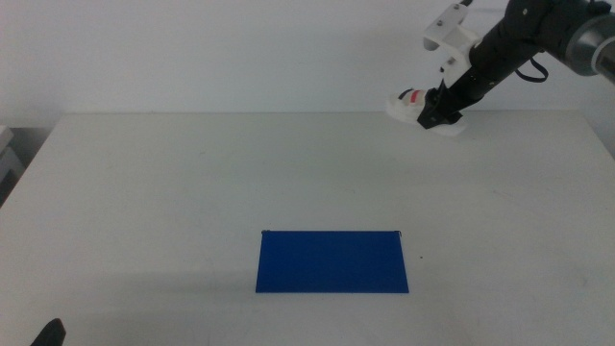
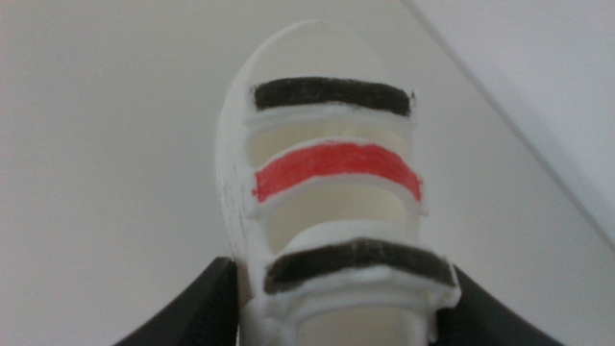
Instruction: Use one arm to grab the shoe from the table and place it on the mat.
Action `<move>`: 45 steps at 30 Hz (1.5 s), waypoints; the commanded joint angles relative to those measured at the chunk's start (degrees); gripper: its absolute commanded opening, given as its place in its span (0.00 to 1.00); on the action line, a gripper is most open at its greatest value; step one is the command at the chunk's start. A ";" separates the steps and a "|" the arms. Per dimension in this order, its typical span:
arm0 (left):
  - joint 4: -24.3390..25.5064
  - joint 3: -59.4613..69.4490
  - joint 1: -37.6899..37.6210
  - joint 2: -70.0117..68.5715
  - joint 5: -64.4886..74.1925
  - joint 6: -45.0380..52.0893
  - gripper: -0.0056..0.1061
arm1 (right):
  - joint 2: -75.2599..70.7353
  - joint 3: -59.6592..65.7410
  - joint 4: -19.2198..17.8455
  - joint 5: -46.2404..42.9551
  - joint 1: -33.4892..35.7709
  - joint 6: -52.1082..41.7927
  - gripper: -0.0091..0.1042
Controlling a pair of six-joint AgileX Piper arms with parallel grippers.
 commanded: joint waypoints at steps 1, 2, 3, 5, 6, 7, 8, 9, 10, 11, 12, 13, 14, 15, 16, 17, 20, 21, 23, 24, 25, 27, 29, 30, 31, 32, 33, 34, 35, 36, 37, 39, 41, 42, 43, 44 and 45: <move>-0.45 0.40 -0.27 -0.81 -4.59 -0.29 0.89 | -8.20 3.14 0.06 -1.75 1.69 0.14 0.05; -0.45 0.40 -0.27 -0.81 -4.59 -0.29 0.89 | -10.31 6.02 -0.38 -3.10 2.60 0.14 0.05; -0.45 0.40 -0.27 -0.81 -4.59 -0.29 0.89 | -12.07 8.44 -0.86 -4.43 3.39 0.14 0.05; -0.45 0.40 -0.27 -0.81 -4.59 -0.29 0.89 | -16.44 14.29 -1.46 -7.47 5.64 0.14 0.05; -0.45 0.40 -0.27 -0.81 -4.59 -0.29 0.89 | -18.39 16.33 -1.67 -8.51 6.67 0.14 0.05; -0.45 0.40 -0.27 -0.81 -4.59 -0.29 0.89 | -20.18 18.68 -1.93 -9.35 8.05 0.31 0.05; -0.45 0.40 -0.27 -0.81 -4.59 -0.29 0.89 | -21.73 20.82 -2.10 -9.97 9.48 0.76 0.05; -0.45 0.40 -0.27 -0.81 -4.59 -0.29 0.89 | -22.77 22.74 -2.16 -10.35 10.91 1.07 0.05; -0.45 0.40 -0.27 -0.81 -4.59 -0.29 0.89 | -23.90 24.54 -2.15 -10.83 12.34 1.40 0.05; -0.45 0.40 -0.27 -0.81 -4.59 -0.29 0.89 | -24.75 26.17 -2.15 -11.20 13.80 1.70 0.05; -0.45 0.40 -0.27 -0.81 -4.59 -0.29 0.89 | -25.24 27.44 -2.15 -11.44 14.94 1.86 0.05; -0.45 0.40 -0.27 -0.81 -4.59 -0.29 0.89 | -25.81 28.82 -2.15 -11.68 16.34 1.85 0.05; -0.45 0.40 -0.27 -0.81 -4.59 -0.29 0.89 | -26.07 29.98 -2.15 -11.85 17.66 1.85 0.05; -0.45 0.40 -0.27 -0.81 -4.59 -0.29 0.89 | -26.08 30.81 -2.15 -11.99 18.75 1.85 0.05; -0.45 0.40 -0.27 -0.81 -4.59 -0.29 0.89 | -26.08 31.68 -2.15 -12.24 20.03 1.85 0.05; -0.45 0.40 -0.27 -0.81 -4.59 -0.29 0.89 | -26.08 32.52 -2.15 -12.60 21.32 1.85 0.05; -0.37 0.40 -0.27 -0.80 -4.59 -0.29 0.89 | -26.08 34.42 -2.15 -14.04 24.46 1.85 0.05; -0.43 0.40 -0.27 -0.80 -4.59 -0.29 0.89 | -26.08 34.83 -2.15 -14.50 25.34 1.85 0.05; -0.43 0.40 -0.27 -0.80 -4.59 -0.29 0.89 | -26.02 35.02 -2.15 -15.01 26.39 1.85 0.05; -0.43 0.40 -0.27 -0.80 -4.59 -0.29 0.89 | -26.02 35.02 -2.15 -15.22 26.82 1.85 0.05; -0.43 0.40 -0.27 -0.80 -4.59 -0.29 0.89 | -26.02 35.02 -2.21 -15.34 27.20 1.85 0.05; -0.43 0.40 -0.27 -0.80 -4.59 -0.29 0.89 | -26.02 35.02 -2.26 -15.44 27.70 1.85 0.05; -0.43 0.40 -0.27 -0.80 -4.59 -0.29 0.89 | -26.02 35.02 -2.32 -15.40 27.70 1.79 0.05; -0.43 0.40 -0.27 -0.80 -4.59 -0.29 0.89 | -26.02 35.02 -2.38 -15.40 27.65 1.79 0.05; -0.43 0.40 -0.27 -0.80 -4.59 -0.29 0.89 | -26.02 35.02 -2.53 -15.40 27.64 1.79 0.05; -0.43 0.40 -0.27 -0.80 -4.59 -0.29 0.89 | -26.02 35.02 -2.53 -15.40 27.64 1.79 0.05; -0.43 0.40 -0.27 -0.80 -4.59 -0.29 0.89 | -26.02 35.02 -2.53 -15.34 27.64 1.79 0.05; -0.43 0.40 -0.27 -0.80 -4.59 -0.29 0.89 | -26.02 35.02 -2.53 -15.34 27.64 1.79 0.05; -0.43 0.40 -0.27 -0.80 -4.59 -0.29 0.89 | -25.97 35.02 -2.78 -15.29 27.64 0.20 0.05; -0.43 0.40 -0.27 -0.80 -4.59 -0.29 0.89 | -25.80 35.02 -2.78 -15.29 27.64 -0.29 0.05; -0.43 0.40 -0.27 -0.80 -4.59 -0.29 0.89 | -25.63 35.02 -2.78 -15.16 27.59 -0.88 0.05; -0.43 0.40 -0.27 -0.80 -4.59 -0.29 0.89 | -25.33 35.63 -2.97 -15.35 27.49 -2.11 0.05; -0.43 0.40 -0.27 -0.80 -4.59 -0.29 0.89 | -25.02 36.79 -2.97 -15.82 27.45 -3.87 0.05; -0.43 0.40 -0.27 -0.80 -4.59 -0.29 0.89 | -24.97 37.89 -2.97 -16.37 27.45 -4.94 0.05; -0.43 0.40 -0.27 -0.80 -4.59 -0.29 0.89 | -24.97 39.07 -2.82 -17.34 27.45 -6.26 0.05; -0.43 0.40 -0.27 -0.80 -4.59 -0.29 0.89 | -24.97 40.24 -2.61 -18.37 27.45 -7.43 0.05; -0.43 0.40 -0.27 -0.80 -4.59 -0.29 0.89 | -24.97 41.19 -2.32 -19.19 27.45 -8.19 0.05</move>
